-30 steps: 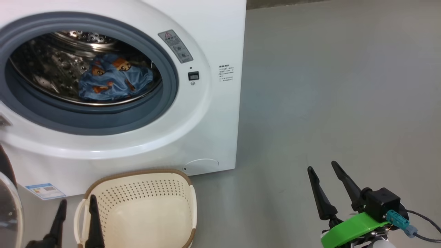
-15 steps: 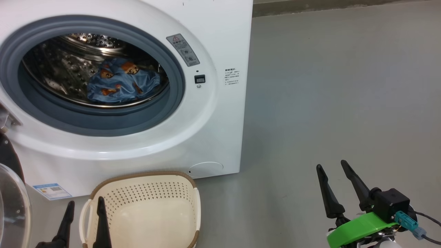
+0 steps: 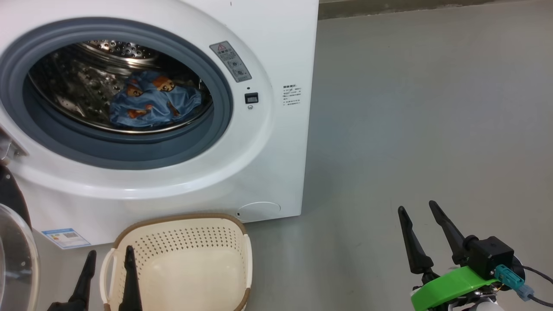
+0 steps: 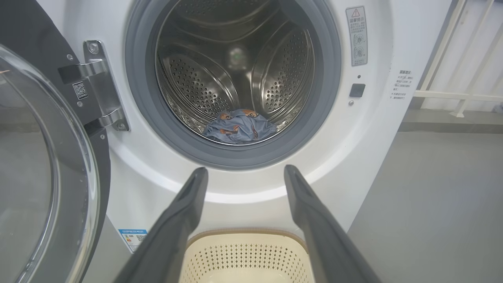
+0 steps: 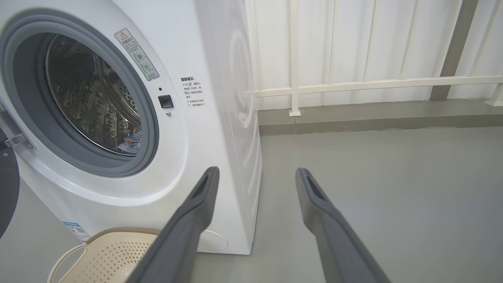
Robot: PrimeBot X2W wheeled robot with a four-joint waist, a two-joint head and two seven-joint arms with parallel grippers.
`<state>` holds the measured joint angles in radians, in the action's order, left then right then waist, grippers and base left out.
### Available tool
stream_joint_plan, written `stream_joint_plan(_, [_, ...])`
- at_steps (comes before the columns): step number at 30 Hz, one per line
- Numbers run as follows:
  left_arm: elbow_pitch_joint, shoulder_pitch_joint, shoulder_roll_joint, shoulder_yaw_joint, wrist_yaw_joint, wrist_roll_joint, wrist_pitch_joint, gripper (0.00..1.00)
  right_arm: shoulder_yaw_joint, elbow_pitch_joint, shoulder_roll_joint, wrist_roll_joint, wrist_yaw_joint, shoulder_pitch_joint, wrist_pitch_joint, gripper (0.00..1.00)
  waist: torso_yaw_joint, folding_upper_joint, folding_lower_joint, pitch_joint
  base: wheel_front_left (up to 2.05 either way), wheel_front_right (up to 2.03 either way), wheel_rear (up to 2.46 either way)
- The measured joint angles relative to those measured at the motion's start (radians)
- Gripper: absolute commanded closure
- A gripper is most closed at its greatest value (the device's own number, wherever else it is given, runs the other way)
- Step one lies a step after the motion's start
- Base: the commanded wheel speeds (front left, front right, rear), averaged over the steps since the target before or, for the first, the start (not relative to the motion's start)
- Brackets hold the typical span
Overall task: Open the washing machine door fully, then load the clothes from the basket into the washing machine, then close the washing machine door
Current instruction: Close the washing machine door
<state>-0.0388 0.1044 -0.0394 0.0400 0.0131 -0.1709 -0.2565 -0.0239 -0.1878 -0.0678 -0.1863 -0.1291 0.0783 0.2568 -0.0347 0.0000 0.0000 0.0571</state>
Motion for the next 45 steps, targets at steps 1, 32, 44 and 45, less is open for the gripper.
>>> stream_joint_plan(1, [0.000,0.000,0.000,0.000,0.000,0.000,0.000,0.00,0.001,0.000,0.000,0.001,0.000,0.000,0.000,0.00,0.000,0.0000,0.0000,0.001,0.00,0.00,0.00])
stream_joint_plan(32, [-0.001,-0.002,0.000,-0.001,-0.001,0.017,0.000,0.00,0.010,-0.007,0.010,0.009,0.000,0.000,0.000,0.00,0.007,0.0000,0.0000,0.000,-0.14,0.14,0.00])
stream_joint_plan(44, [-0.001,-0.005,0.000,0.000,-0.006,0.017,0.000,0.00,0.009,-0.009,0.010,0.009,0.000,0.000,0.000,0.00,0.008,0.0000,0.0000,-0.002,-1.78,1.78,0.00])
stream_joint_plan(45, [0.000,-0.005,0.000,0.001,-0.005,0.017,0.000,0.00,0.009,-0.010,0.010,0.009,0.000,0.000,0.000,0.00,0.009,0.0000,0.0001,-0.003,-1.75,1.75,0.00])
